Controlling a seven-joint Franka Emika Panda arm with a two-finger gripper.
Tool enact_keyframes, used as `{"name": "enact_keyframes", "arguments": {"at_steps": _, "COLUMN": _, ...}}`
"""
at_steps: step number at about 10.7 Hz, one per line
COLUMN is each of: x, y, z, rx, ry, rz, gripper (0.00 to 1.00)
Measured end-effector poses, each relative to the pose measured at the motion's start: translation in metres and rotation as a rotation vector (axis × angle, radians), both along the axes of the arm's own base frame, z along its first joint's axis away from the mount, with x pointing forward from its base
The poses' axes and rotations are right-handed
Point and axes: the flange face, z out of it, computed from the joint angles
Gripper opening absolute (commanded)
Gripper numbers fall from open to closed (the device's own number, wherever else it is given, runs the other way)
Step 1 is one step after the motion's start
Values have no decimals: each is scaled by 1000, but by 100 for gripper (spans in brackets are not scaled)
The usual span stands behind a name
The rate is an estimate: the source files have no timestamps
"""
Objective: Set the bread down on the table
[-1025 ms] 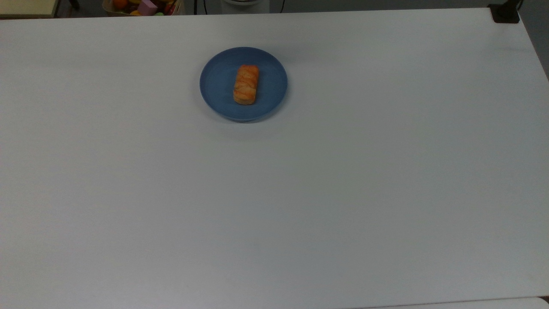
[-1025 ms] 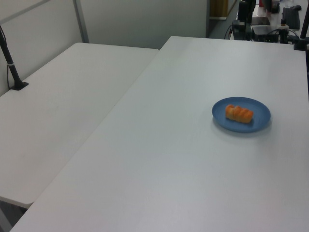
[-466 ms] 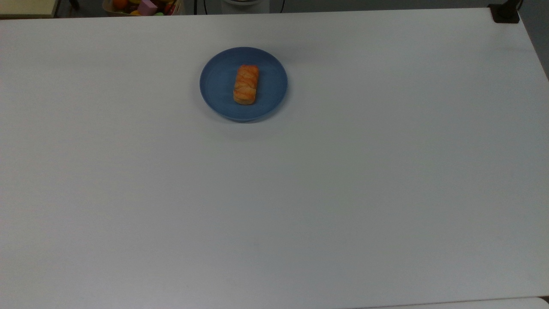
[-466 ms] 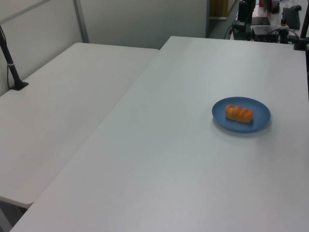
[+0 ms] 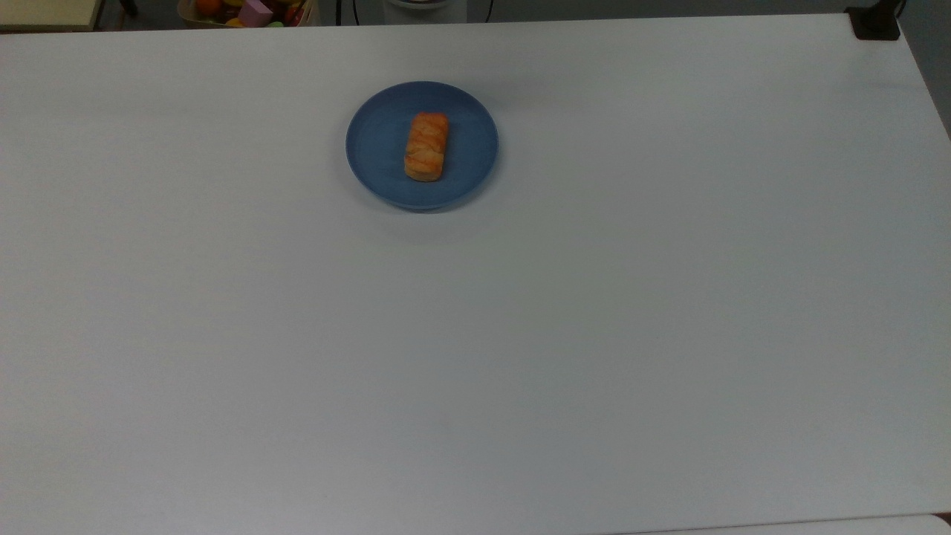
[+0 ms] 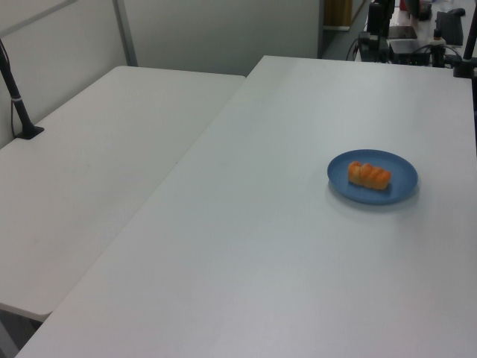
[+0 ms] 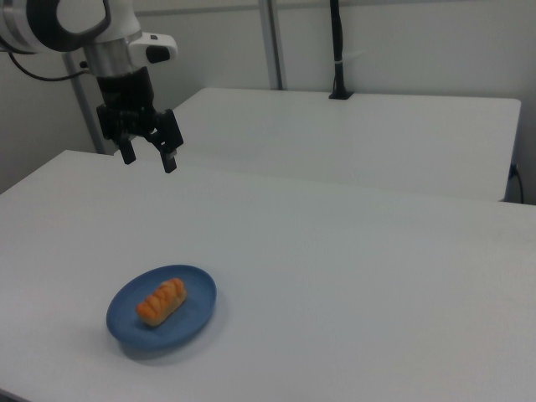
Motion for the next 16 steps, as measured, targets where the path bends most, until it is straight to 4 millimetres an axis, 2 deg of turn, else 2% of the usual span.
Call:
{"name": "enact_keyframes", "arguments": {"at_steps": 4, "x": -33, "y": 16, "z": -24, "rx": 4, "ry": 61, "rz": 36, "gripper": 100}}
{"name": "enact_keyframes", "arguments": {"at_steps": 6, "x": -38, "y": 23, "z": -41, "rx": 4, "ry": 78, "rz": 52, "gripper": 100}}
{"name": "enact_keyframes", "arguments": {"at_steps": 10, "x": -34, "y": 39, "z": -111, "rx": 4, "ry": 40, "rz": -3, "gripper": 100}}
{"name": "enact_keyframes", "arguments": {"at_steps": 16, "x": -33, "y": 42, "z": -218, "rx": 8, "ry": -16, "rz": -39, "gripper": 100}}
